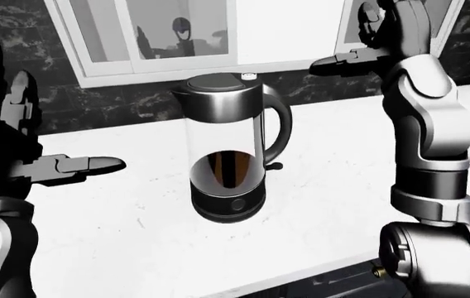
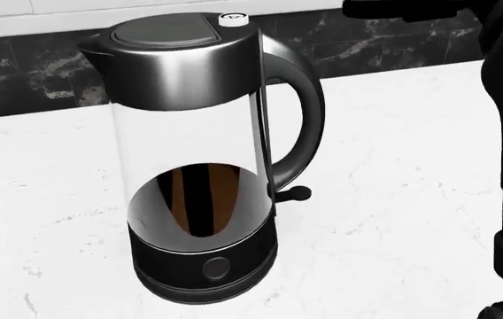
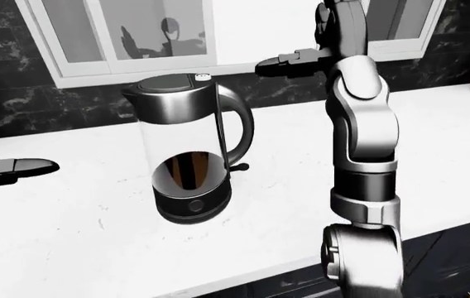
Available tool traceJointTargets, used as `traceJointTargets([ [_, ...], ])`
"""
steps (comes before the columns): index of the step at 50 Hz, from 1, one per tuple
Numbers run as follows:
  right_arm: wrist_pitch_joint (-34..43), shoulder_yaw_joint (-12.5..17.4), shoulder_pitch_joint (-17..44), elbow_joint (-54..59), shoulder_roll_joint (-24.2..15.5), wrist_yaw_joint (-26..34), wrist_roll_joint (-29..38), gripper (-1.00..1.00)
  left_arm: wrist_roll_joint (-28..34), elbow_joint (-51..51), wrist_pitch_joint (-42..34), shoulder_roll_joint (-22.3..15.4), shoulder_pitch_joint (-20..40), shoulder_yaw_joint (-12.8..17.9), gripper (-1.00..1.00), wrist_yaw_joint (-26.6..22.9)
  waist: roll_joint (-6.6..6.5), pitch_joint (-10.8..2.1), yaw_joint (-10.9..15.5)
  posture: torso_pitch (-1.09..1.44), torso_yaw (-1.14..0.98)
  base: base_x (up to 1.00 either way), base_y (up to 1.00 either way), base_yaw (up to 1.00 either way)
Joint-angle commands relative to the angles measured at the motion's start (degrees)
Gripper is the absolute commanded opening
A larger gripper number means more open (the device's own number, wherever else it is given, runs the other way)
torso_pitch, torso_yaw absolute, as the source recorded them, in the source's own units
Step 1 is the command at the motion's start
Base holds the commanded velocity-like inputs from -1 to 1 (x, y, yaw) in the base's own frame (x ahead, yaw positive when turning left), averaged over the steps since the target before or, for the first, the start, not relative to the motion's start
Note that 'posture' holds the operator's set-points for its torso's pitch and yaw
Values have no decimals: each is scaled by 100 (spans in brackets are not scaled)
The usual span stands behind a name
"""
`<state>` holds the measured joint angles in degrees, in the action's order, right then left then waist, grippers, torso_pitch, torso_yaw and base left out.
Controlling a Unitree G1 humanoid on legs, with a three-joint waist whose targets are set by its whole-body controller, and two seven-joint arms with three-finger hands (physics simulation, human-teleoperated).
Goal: Press the button to open the lid of the electric kettle.
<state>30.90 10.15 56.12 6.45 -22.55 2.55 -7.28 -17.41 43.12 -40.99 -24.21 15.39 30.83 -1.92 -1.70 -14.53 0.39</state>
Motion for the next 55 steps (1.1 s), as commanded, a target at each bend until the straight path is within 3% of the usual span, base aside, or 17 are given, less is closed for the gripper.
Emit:
traceJointTargets([
  [1,-178,28,255,-92,-40,-11,26,100,69,96,127,-77,123,20,100,-16,-9,-44,-1,-38,0,0,0,0],
  [34,-1261,-331,1898,2837,504,77,353,100,109,94,46,-6,164,6,100,-23,-85,-59,-6,-38,0,0,0,0],
  [55,-1826,-436,2442,3968,752,216,629,100,110,76,82,21,123,13,100,-34,-125,-43,-5,-38,0,0,0,0],
])
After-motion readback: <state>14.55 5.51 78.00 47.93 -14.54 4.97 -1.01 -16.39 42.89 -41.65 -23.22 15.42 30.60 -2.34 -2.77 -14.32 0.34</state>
